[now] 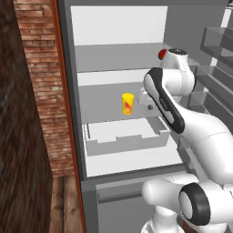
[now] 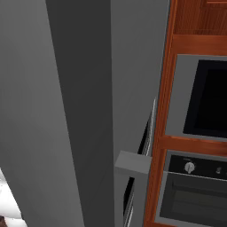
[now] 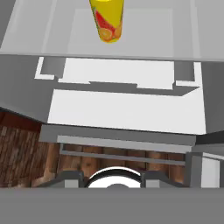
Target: Place the ketchup and mustard from the counter to the top shelf of the fridge. If the existing items in the fridge are on the top shelf, move them to other shelves.
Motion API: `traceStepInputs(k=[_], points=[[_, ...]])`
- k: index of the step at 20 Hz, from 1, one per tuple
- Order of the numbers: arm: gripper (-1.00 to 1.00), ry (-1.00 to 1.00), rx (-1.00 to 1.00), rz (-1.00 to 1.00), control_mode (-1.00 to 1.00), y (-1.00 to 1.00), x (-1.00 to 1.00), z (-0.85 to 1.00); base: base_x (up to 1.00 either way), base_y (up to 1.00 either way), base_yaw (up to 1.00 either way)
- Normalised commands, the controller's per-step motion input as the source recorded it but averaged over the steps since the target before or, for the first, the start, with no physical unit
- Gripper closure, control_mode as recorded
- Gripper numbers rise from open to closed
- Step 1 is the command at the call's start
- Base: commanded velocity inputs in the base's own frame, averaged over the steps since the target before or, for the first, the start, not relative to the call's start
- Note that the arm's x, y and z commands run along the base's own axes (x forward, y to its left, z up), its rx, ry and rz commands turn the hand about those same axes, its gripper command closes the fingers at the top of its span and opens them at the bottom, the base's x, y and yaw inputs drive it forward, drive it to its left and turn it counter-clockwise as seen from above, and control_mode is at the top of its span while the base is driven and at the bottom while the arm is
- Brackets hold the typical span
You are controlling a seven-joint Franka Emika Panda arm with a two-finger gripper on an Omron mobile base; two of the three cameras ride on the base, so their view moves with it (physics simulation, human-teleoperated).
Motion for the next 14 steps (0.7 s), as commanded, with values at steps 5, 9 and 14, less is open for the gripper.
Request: traceStepInputs(k=[5, 9, 14], points=[[-1.00, -0.10, 0.00, 0.00, -1.00, 0.00, -0.19, 0.12, 0.00, 0.00, 0.00], [-1.00, -0.26, 0.00, -0.09, -1.00, 0.00, -0.29, 0.44, 0.00, 0.00, 0.00], [-1.00, -0.28, 0.00, -0.13, -1.00, 0.00, -0.26, 0.56, 0.00, 0.00, 0.00]])
